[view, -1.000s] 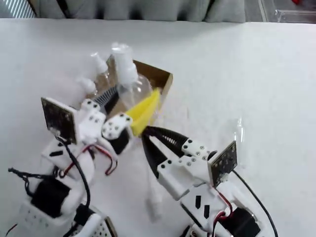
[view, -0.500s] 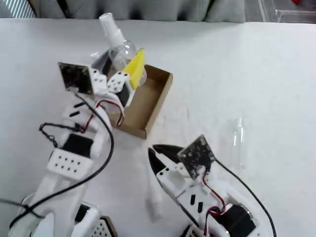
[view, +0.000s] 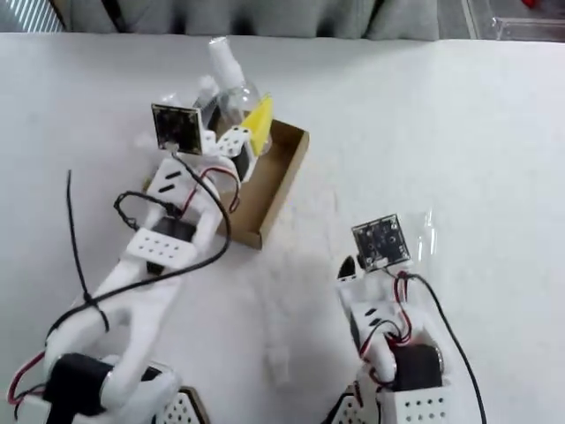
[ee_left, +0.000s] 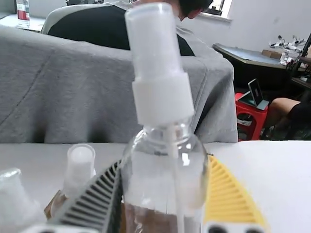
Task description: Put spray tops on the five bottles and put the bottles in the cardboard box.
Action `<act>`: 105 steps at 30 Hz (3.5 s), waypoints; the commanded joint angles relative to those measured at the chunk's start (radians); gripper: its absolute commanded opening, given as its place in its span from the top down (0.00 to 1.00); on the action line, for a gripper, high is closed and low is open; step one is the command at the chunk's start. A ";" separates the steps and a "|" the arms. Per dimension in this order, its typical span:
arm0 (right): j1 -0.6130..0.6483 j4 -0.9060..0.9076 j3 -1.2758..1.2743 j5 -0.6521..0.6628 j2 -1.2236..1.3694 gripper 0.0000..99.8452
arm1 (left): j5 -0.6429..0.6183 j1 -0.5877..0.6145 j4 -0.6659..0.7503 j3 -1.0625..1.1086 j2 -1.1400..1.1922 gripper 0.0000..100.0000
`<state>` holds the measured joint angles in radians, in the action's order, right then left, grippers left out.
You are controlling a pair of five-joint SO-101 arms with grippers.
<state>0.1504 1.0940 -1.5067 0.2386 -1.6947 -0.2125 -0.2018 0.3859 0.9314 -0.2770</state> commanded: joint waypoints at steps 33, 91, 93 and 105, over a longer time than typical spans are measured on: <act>-0.093 -0.240 -0.189 0.017 0.004 0.98 | 0.123 0.024 0.304 -0.365 0.676 0.98; -0.101 -0.226 -0.189 0.018 0.005 0.98 | 0.057 0.058 0.391 -0.259 0.685 0.68; -0.101 -0.226 -0.189 0.018 0.005 0.98 | 0.057 0.058 0.393 -0.259 0.684 0.68; -0.101 -0.228 -0.189 0.077 0.005 0.98 | 0.060 0.048 0.333 -0.097 0.418 0.68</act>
<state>0.0506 0.8684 -1.6863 0.2708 -1.6916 -0.1419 -0.1588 0.7603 0.7871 0.2923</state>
